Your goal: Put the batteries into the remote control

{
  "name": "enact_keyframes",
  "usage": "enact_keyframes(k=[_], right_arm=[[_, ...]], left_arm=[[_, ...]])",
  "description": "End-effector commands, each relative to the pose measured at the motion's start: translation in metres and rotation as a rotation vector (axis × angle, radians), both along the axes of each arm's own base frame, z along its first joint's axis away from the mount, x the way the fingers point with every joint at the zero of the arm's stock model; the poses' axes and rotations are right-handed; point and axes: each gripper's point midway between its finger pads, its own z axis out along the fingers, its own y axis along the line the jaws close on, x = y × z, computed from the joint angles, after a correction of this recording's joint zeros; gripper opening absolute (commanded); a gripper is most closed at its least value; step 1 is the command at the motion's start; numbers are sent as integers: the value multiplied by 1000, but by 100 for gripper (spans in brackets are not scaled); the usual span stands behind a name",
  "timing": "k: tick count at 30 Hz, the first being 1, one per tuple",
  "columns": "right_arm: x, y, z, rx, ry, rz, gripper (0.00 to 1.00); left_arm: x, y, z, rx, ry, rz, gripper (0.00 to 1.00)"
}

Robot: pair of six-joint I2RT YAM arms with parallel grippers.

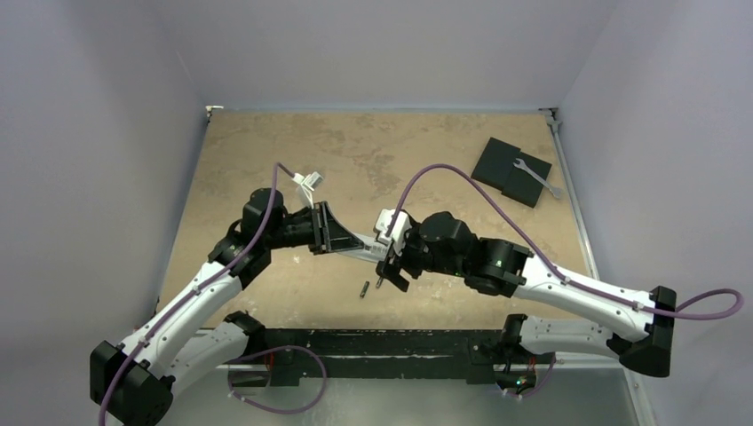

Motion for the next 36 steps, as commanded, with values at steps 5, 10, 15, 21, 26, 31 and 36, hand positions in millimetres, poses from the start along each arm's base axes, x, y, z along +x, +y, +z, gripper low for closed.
enact_keyframes(k=[5, 10, 15, 21, 26, 31, 36], right_arm=[[12, -12, 16, 102, 21, -167, 86], [22, -17, 16, 138, 81, -298, 89], [36, -18, 12, 185, 208, -341, 87], [50, -22, 18, 319, 337, -345, 84], [47, -12, 24, 414, 431, -298, 83], [47, -10, 29, 521, 508, -277, 80], [47, -9, 32, 607, 577, -243, 79]], left_arm=[[16, 6, -2, 38, -78, 72, 0], [22, 9, -6, 55, -102, 106, 0], [29, 10, -19, 58, -89, 126, 0], [35, 13, -30, 48, -77, 136, 0], [39, 11, -27, -14, -98, 132, 0], [44, 13, -28, -57, -101, 140, 0], [47, 13, -27, -106, -102, 134, 0]])
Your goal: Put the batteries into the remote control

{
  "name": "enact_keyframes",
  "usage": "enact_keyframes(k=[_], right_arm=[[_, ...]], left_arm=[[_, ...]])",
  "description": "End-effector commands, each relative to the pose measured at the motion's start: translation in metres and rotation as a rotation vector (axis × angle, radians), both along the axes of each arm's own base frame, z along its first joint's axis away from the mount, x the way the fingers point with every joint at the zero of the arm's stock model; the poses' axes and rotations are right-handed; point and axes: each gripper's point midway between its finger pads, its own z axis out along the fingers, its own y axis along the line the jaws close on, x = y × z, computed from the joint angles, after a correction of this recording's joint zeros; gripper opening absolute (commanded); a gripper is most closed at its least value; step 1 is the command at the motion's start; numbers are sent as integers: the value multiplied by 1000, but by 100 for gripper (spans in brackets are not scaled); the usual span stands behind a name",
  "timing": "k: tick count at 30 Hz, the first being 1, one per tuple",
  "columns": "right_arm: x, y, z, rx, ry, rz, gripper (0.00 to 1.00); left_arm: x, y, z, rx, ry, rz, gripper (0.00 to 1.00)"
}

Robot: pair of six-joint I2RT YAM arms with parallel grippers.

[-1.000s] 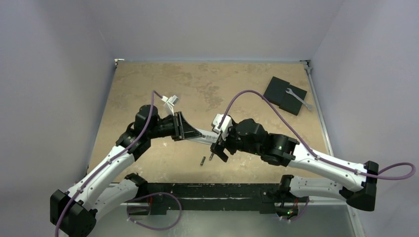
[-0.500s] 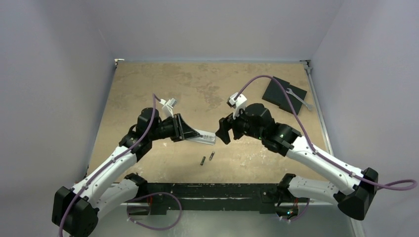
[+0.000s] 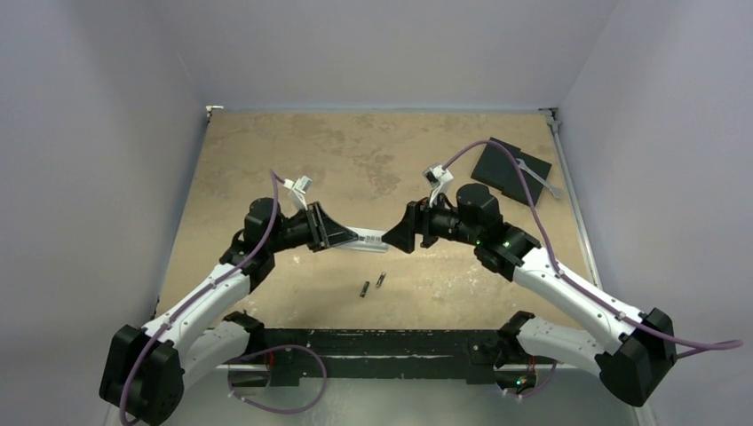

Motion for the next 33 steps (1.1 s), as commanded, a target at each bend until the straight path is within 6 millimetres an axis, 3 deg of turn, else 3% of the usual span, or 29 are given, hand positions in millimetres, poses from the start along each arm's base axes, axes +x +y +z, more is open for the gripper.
enact_keyframes(k=[1, 15, 33], right_arm=[[-9, 12, 33, 195, 8, 69, 78], [-20, 23, 36, 387, 79, 121, 76], [-13, 18, 25, 373, 107, 50, 75]], left_arm=[[6, -3, 22, -97, -77, -22, 0], [2, -4, 33, -219, -90, -39, 0], [-3, -3, 40, -223, -114, -44, 0]])
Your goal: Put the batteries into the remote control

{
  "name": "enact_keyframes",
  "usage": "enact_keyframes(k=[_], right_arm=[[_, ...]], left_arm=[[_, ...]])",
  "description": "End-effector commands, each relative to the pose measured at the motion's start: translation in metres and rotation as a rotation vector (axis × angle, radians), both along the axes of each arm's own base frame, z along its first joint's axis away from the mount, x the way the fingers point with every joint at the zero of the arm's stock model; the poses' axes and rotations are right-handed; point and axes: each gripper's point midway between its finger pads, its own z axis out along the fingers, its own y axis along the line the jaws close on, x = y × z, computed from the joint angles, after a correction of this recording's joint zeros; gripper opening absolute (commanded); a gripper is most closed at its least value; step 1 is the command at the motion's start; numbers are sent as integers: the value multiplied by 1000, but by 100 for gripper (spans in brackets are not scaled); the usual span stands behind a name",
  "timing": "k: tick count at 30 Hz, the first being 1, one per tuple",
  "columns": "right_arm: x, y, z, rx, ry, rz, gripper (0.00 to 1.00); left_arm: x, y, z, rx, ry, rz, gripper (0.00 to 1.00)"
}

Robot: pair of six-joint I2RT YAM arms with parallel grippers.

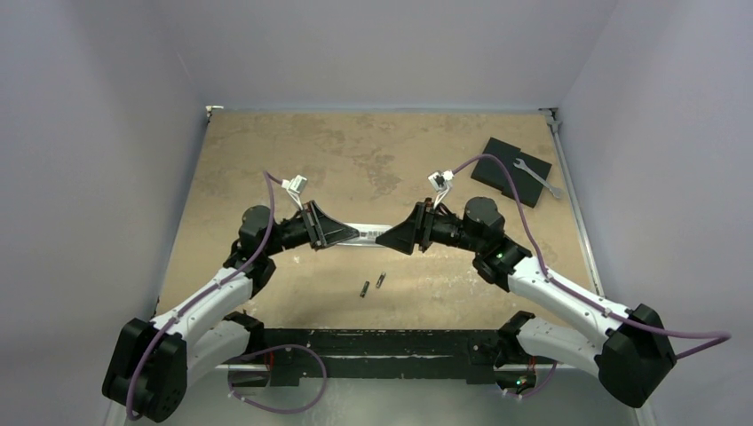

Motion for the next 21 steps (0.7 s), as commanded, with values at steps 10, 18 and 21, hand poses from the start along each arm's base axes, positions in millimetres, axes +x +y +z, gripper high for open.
enact_keyframes(k=[10, 18, 21], right_arm=[[9, -7, 1, -26, -30, -64, 75], [18, -9, -8, -75, -20, -100, 75], [20, -10, -8, -83, -20, -108, 75]], left_arm=[[-2, 2, 19, -32, -76, -4, 0], [-2, 2, 20, -33, -81, -5, 0], [-3, 2, 21, -36, -82, -8, 0]])
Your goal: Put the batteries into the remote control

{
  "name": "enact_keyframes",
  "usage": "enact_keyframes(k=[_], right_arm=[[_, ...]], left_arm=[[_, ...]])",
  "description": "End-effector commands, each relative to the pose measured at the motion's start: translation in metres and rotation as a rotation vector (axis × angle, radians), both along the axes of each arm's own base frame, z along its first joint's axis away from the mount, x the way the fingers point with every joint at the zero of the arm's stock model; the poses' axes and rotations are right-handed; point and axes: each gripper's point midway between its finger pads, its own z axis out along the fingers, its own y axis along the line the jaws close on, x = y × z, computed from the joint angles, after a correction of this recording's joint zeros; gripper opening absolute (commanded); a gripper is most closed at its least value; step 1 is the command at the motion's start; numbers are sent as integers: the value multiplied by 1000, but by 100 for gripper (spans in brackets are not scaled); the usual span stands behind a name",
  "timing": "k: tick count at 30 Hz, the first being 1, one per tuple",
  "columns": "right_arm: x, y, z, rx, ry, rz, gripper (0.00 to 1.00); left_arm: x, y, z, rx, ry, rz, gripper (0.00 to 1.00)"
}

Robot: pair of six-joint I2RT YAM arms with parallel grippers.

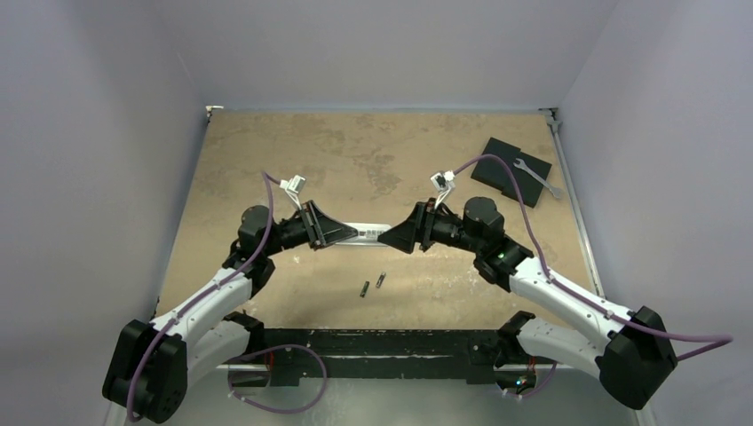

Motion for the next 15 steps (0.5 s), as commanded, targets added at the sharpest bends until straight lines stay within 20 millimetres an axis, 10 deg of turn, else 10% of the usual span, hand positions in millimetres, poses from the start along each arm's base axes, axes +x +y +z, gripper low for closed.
enact_keyframes(k=[1, 15], right_arm=[[13, -4, -1, -38, -15, -58, 75], [8, -2, 22, -4, -59, -32, 75]], left_arm=[[-4, 0, 23, -41, -92, -21, 0], [-1, 1, 17, -4, -94, -10, 0]])
